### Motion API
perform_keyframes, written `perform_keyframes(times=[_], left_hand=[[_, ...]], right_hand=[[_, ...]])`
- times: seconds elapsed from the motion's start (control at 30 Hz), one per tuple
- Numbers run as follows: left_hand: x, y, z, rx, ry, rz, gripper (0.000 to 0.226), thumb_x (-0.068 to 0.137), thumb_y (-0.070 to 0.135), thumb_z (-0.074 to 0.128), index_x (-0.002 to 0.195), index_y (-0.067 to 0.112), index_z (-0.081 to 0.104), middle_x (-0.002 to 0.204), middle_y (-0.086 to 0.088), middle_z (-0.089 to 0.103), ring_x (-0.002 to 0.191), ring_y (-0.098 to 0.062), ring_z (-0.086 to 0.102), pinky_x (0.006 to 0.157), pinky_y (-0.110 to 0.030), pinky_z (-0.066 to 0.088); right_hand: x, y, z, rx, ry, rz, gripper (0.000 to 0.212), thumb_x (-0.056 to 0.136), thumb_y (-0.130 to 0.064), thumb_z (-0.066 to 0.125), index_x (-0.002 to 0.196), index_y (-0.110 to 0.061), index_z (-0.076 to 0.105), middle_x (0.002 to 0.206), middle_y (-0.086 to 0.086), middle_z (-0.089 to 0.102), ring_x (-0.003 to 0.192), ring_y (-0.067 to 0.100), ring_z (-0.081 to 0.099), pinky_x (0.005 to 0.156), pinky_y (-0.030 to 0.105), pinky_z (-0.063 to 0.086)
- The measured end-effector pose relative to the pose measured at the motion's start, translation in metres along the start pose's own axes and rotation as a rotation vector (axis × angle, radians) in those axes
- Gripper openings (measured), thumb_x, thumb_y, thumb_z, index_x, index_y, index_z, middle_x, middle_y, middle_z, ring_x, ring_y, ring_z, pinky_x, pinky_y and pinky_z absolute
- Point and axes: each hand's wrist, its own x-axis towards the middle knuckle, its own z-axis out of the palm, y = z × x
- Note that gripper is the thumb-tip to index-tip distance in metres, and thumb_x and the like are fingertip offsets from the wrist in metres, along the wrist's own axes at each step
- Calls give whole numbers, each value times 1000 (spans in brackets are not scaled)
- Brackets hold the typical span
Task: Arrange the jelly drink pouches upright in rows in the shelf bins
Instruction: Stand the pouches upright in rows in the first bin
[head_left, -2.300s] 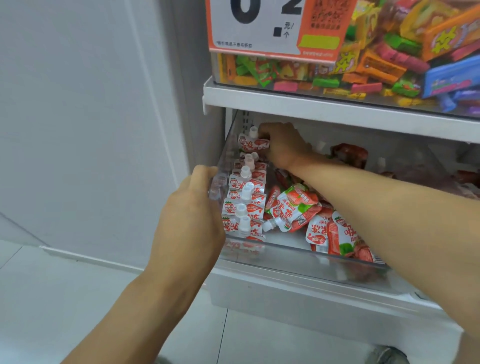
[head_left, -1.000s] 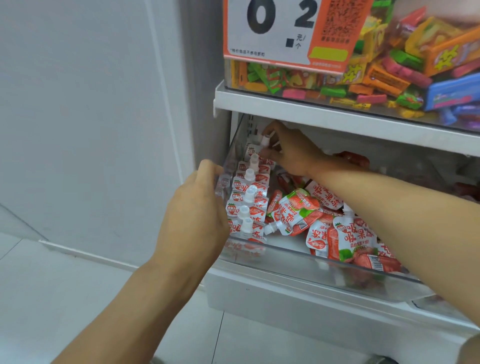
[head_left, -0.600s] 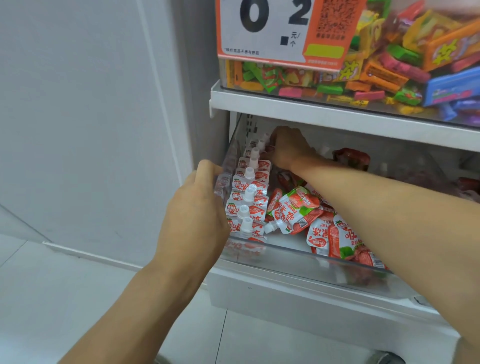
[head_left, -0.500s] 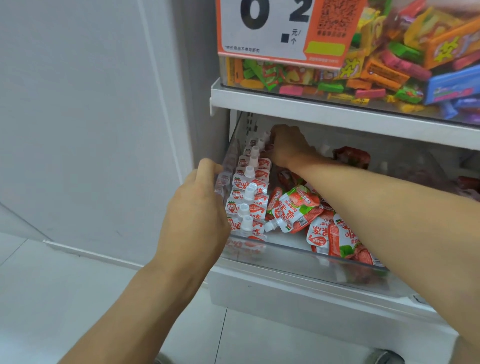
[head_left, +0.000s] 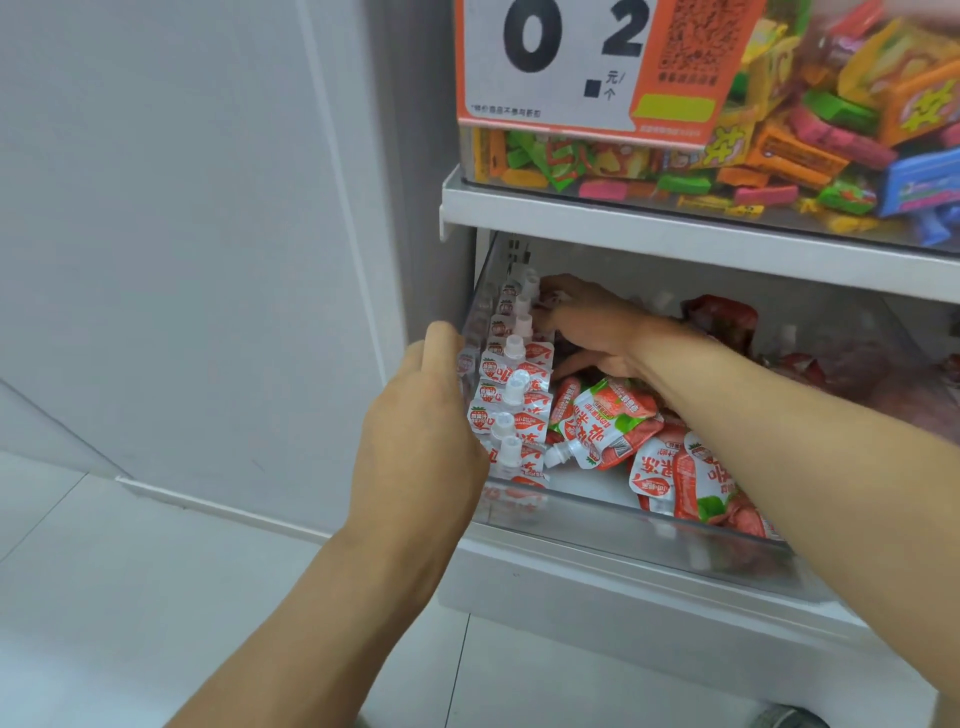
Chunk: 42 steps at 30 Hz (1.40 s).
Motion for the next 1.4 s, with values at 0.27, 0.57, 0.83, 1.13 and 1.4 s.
perform_keyframes(times=[0.27,0.57,0.83,1.13,1.4], left_hand=[[-2,4,-5,-42,3,12,17,89,9,53,95,21,43,87,1,62,66,-26,51,55,-36,38],[0,2,-3,56,-19,4,27,87,3,51,97,24,36,85,1,55,61,-22,43,48,-32,29],[1,20,-6,77,134,162,28,82,9,62,107,16,51,101,1,55,84,-16,53,67,-21,34],[0,38,9,-24,-357,261,4,85,31,67,89,29,67,73,22,60,69,-2,60,60,-13,47],[0,57,23,-674,-680,-177,39,85,28,70,116,10,58,102,-5,74,92,-18,72,81,-36,59]], right_hand=[[-61,6,-11,-272,-65,64,53,95,-24,63,142,-11,41,130,12,59,106,25,66,98,44,53],[-76,29,6,-615,-110,-104,74,72,-44,82,133,-21,46,118,6,67,98,19,69,89,43,57],[-122,41,-12,-1162,10,-313,41,81,-34,74,114,-15,61,86,-1,58,86,24,60,75,40,54],[-164,47,-47,-743,295,-461,65,77,0,73,135,-23,56,87,-12,49,69,-5,42,72,19,39],[-166,73,-59,20,356,-582,43,82,2,73,103,-35,67,89,-2,49,82,8,60,73,28,56]])
